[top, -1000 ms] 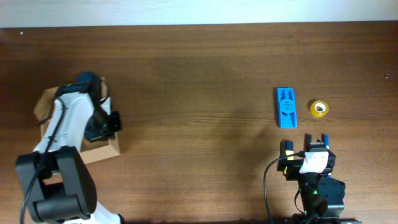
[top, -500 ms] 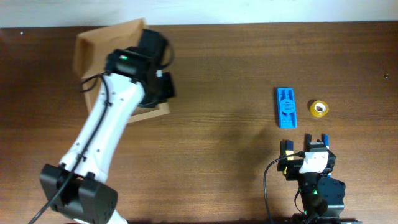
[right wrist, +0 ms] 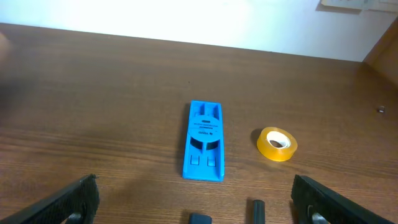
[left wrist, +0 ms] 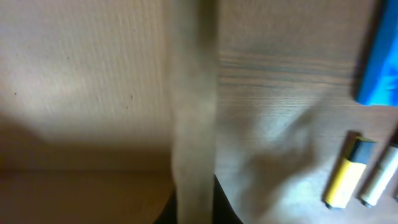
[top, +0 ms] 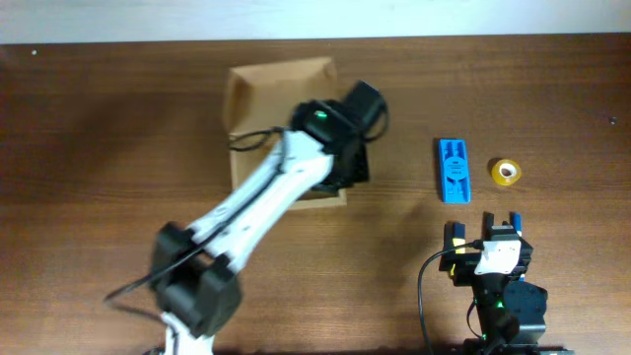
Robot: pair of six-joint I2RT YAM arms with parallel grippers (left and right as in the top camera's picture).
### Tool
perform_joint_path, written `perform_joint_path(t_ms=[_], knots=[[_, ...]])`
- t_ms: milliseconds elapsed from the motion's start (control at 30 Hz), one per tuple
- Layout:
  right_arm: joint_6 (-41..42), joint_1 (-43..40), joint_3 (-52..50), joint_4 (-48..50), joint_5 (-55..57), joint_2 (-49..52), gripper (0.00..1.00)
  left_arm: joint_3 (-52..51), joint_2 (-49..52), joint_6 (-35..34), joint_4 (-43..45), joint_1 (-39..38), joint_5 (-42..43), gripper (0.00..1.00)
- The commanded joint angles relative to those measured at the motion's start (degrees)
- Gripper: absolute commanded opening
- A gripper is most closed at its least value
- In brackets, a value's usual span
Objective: Pack container
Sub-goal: 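Drag the cardboard box with the left gripper to table center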
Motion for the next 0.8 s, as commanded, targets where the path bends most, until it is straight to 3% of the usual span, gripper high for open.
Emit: perform_joint_path(t_ms=[0,433,567,667,767], knots=[[0.4,-0.4,-0.4,0.0,-0.3,-0.5,0.99,0.5,4.0,-1.2,1.2,-2.1,0.9,0.02],[0.4,-0.4,-0.4,0.0,-0.3,-0.5,0.99,0.5,11.1,-1.2,8.2,-3.4,-0.5,0.03],[0.4,-0.4,-0.4,0.0,-0.3,-0.5,0.99,1.0,11.1,-0.6,8.4,-3.4,-0.5,0.46],[0.4,-0.4,-0.4,0.0,-0.3,-0.5,0.99,2.9,11.1,1.9,8.1,-3.7,-0.7,0.62],[0.4,-0.4,-0.4,0.0,-0.3,-0.5,0.99,7.0,11.1,2.3,5.1,-4.3,-3.8,0.69]])
